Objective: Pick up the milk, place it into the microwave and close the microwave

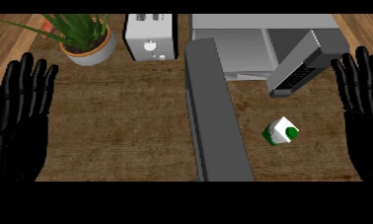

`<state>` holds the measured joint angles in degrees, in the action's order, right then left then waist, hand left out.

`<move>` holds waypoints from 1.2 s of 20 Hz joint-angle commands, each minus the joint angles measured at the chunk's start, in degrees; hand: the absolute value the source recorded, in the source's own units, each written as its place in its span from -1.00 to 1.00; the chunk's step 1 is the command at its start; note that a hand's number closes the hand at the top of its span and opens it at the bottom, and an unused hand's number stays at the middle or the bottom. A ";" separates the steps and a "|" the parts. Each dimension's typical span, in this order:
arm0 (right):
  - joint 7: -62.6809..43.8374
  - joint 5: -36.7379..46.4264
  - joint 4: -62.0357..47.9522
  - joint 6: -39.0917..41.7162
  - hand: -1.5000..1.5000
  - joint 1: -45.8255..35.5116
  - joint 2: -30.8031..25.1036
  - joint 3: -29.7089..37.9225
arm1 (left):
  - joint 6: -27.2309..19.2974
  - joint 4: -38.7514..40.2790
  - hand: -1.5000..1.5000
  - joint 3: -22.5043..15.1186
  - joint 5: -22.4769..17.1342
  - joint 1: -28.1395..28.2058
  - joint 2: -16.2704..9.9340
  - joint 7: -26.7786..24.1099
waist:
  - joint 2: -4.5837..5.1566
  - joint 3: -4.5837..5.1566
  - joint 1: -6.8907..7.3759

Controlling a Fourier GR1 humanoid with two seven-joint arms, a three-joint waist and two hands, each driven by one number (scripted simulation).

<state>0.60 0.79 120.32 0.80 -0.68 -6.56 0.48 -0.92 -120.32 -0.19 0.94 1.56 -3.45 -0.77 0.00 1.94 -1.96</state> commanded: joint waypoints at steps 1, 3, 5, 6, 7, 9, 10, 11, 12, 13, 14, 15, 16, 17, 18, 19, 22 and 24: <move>-1.29 -1.30 4.43 1.45 -1.00 2.47 -1.48 1.22 | 0.91 4.32 -1.00 0.42 -1.48 -0.56 0.76 -3.48 | -0.06 -1.91 1.33; 3.64 -3.89 5.30 5.70 -1.00 9.25 -1.70 0.33 | -0.48 2.20 -1.00 -3.04 3.41 1.69 1.93 -5.33 | -0.13 -1.96 1.42; 5.80 -10.09 3.26 8.70 -1.00 9.93 -2.82 4.57 | -1.89 1.16 -1.00 -4.17 6.08 -3.97 0.93 1.74 | -0.07 -2.02 1.31; 11.10 -11.86 1.14 11.77 -1.00 13.24 -3.42 5.79 | 1.13 6.30 -1.00 0.68 2.99 -2.61 -1.59 -5.41 | 0.00 -2.00 1.22; 2.70 -14.81 2.85 13.76 -1.00 15.16 -4.23 2.47 | -1.59 4.07 -1.00 -3.14 -2.63 0.31 3.28 3.12 | -0.15 -2.02 0.60; 5.36 -15.67 0.41 15.66 -1.00 17.33 -4.64 3.60 | -6.50 5.65 -1.00 -9.95 -0.61 3.60 3.34 -0.59 | -0.07 -2.00 1.08; 6.91 -17.17 0.03 17.80 -1.00 19.63 -4.43 3.13 | -6.05 7.13 -1.00 -8.82 -0.60 0.35 3.37 1.14 | -0.04 -2.01 0.93; 9.01 -17.73 1.20 18.44 -1.00 22.33 -4.33 5.20 | -7.80 7.87 -1.00 -9.94 -0.80 2.74 3.38 -1.75 | -0.10 -1.98 1.13; 8.25 -16.15 1.34 18.35 -1.00 21.94 -3.74 3.45 | -9.01 8.45 -1.00 -14.16 -0.35 5.66 3.40 -5.14 | -0.10 -1.95 1.43; 11.62 -17.74 1.84 21.29 -1.00 26.64 -4.57 5.64 | -12.25 5.65 -1.00 -16.58 1.70 5.48 3.41 -2.15 | -0.19 -1.99 1.21; 12.53 -13.27 0.32 20.30 -1.00 26.80 -2.35 2.85 | -12.22 6.57 -1.00 -17.51 2.21 5.34 3.42 -2.89 | -0.12 -1.97 1.48; 17.89 -19.39 -1.74 25.86 -1.00 30.99 -6.36 10.06 | -12.52 5.78 -1.00 -16.74 2.16 2.99 3.43 0.14 | -0.20 -2.03 0.85; 16.95 -15.78 0.51 25.14 -1.00 32.98 -3.86 5.44 | -16.13 7.55 -1.00 -22.96 2.77 7.68 3.43 -5.63 | -0.22 -1.97 1.05; 16.73 -15.20 0.50 24.39 -1.00 32.29 -3.29 6.03 | -18.44 11.79 -1.00 -24.83 4.33 5.93 3.44 -7.55 | -0.12 -1.96 1.16; 20.93 -14.11 -5.58 27.21 -1.00 31.71 -4.04 7.65 | -16.49 7.88 -1.00 -22.62 2.54 6.51 3.44 -5.57 | -0.11 -1.97 1.53; 20.39 -13.85 -2.92 26.33 -1.00 33.57 -3.77 8.44 | -17.77 6.88 -1.00 -27.47 5.32 11.36 3.44 -9.21 | -0.18 -1.96 1.58; 29.36 -9.05 -11.20 30.24 -1.00 35.04 -3.64 9.69 | -20.08 12.86 -1.00 -27.71 3.41 10.41 3.45 -13.59 | -0.14 -1.98 1.40; 21.85 -9.07 -10.14 25.05 -1.00 27.07 -1.56 8.07 | -23.10 11.32 -1.00 -32.37 5.16 11.19 3.45 -12.62 | -0.05 -1.95 1.95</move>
<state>22.89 -11.09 112.83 27.29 29.87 -10.04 9.22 -19.80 -109.24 -27.19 4.53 11.48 -0.06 -12.14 -0.11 -0.02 -0.39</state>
